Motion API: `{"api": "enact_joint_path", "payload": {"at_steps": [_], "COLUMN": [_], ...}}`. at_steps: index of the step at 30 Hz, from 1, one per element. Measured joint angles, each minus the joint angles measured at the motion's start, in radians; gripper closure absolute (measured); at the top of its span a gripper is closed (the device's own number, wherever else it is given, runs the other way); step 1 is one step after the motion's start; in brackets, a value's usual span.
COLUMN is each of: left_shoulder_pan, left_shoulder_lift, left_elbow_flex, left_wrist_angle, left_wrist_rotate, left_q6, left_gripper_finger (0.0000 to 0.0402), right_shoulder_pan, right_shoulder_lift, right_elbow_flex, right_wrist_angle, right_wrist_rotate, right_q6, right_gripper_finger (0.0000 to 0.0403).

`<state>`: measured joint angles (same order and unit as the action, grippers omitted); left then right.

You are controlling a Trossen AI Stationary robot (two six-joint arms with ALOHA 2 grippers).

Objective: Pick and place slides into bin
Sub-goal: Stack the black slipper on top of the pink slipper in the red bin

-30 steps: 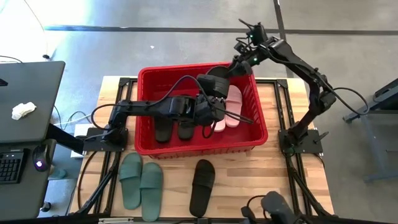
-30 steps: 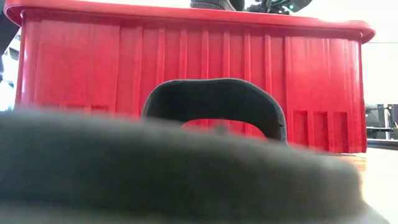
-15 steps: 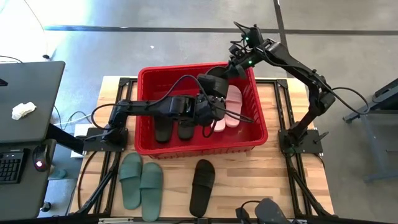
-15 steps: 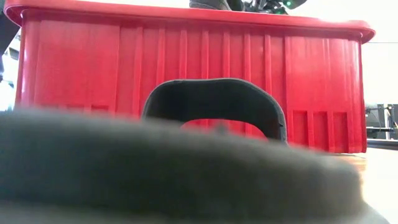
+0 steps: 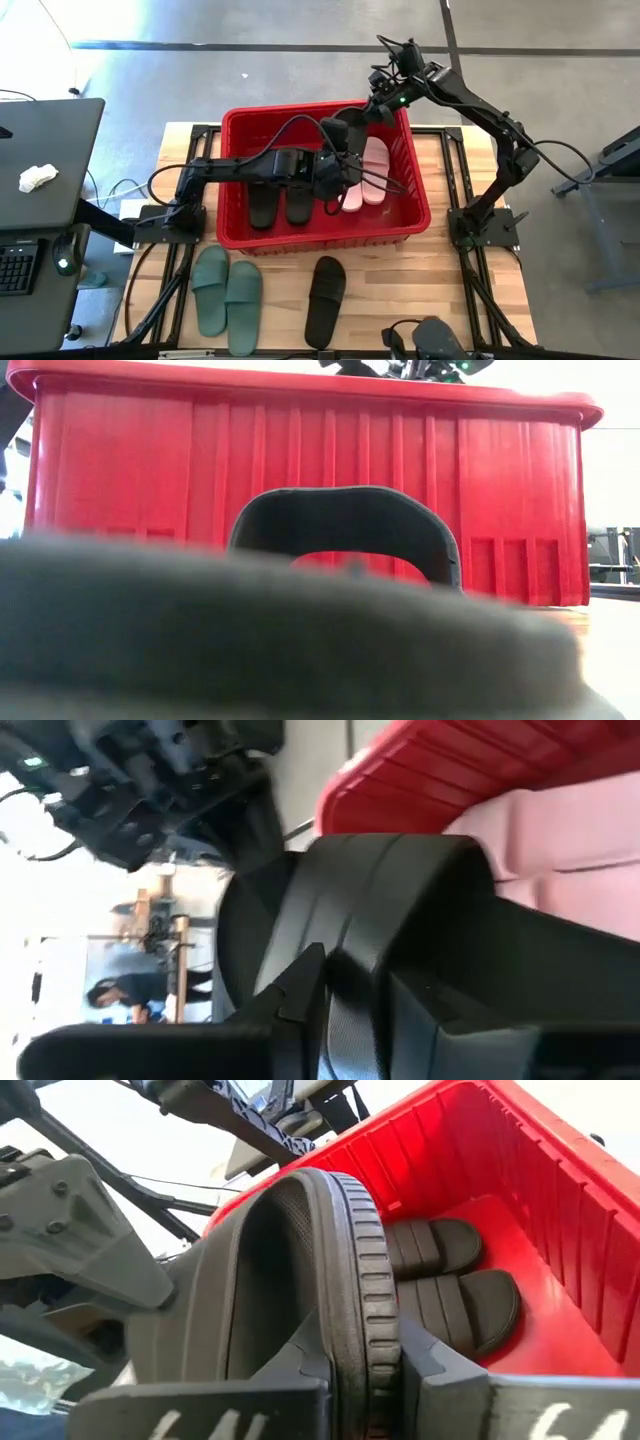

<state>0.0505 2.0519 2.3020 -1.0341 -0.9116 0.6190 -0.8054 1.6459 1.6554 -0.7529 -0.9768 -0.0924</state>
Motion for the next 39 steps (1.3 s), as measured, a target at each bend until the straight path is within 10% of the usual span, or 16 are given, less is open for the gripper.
{"api": "enact_joint_path", "payload": {"at_steps": [18, 30, 39], "left_shoulder_pan": [0.002, 0.009, 0.008], "left_shoulder_lift": [-0.104, -0.186, -0.219], "left_elbow_flex": [0.002, 0.002, 0.002], "left_wrist_angle": [-0.284, -0.429, -0.437], "left_wrist_rotate": [0.004, 0.193, 0.305], "left_q6": [-0.113, -0.188, -0.178], "left_gripper_finger": [0.0176, 0.0193, 0.0229], "right_shoulder_pan": [-0.047, 0.0, 0.059], "right_shoulder_lift": [0.002, 0.038, 0.319], "right_elbow_flex": [0.0, 0.035, 0.448], "right_wrist_angle": [-0.087, -0.294, -0.656], "right_wrist_rotate": [0.138, 0.256, 0.289], "right_q6": [-0.05, -0.195, -0.371], "right_gripper_finger": [0.0383, 0.0383, 0.0383]}}
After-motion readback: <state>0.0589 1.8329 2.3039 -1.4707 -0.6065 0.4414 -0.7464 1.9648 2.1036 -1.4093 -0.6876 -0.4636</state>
